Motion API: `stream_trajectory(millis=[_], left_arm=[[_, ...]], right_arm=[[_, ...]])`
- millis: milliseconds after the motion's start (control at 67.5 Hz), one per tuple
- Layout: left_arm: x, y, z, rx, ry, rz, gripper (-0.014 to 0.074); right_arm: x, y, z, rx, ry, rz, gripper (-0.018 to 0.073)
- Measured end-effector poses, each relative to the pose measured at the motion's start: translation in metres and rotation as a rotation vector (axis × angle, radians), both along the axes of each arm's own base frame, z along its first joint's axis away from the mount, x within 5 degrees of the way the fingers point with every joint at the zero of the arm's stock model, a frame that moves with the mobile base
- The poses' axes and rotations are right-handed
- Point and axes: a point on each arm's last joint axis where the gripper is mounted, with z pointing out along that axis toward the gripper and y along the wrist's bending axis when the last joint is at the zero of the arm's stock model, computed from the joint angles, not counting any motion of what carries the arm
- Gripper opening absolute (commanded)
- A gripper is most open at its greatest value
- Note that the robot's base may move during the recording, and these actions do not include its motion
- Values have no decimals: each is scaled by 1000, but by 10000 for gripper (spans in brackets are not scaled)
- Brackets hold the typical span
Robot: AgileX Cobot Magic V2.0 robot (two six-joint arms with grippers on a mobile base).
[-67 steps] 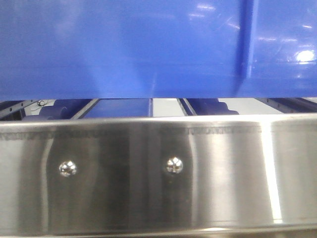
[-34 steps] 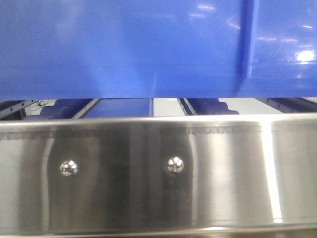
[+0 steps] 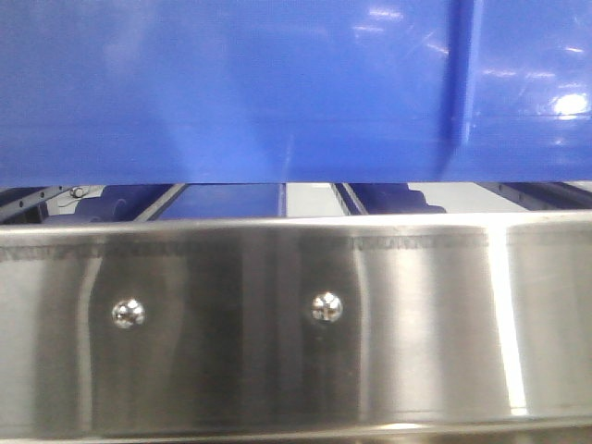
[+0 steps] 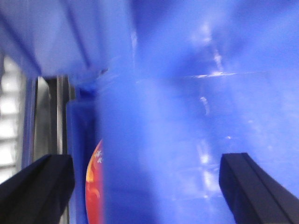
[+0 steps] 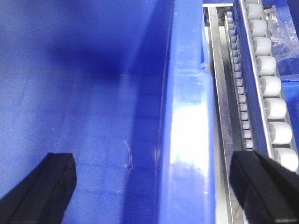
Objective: Move blue bin to conveyor side
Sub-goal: 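Close both grippers on opposite side walls of the blue bin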
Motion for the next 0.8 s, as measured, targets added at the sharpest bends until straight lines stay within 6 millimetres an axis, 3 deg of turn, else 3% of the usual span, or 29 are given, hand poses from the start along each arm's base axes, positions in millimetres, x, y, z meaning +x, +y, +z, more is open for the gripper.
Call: stream_trajectory(millis=[800], left_arm=[[1, -1, -1, -41, 3, -2, 529]], right_arm=[[0, 0, 0, 0, 1, 0, 550]])
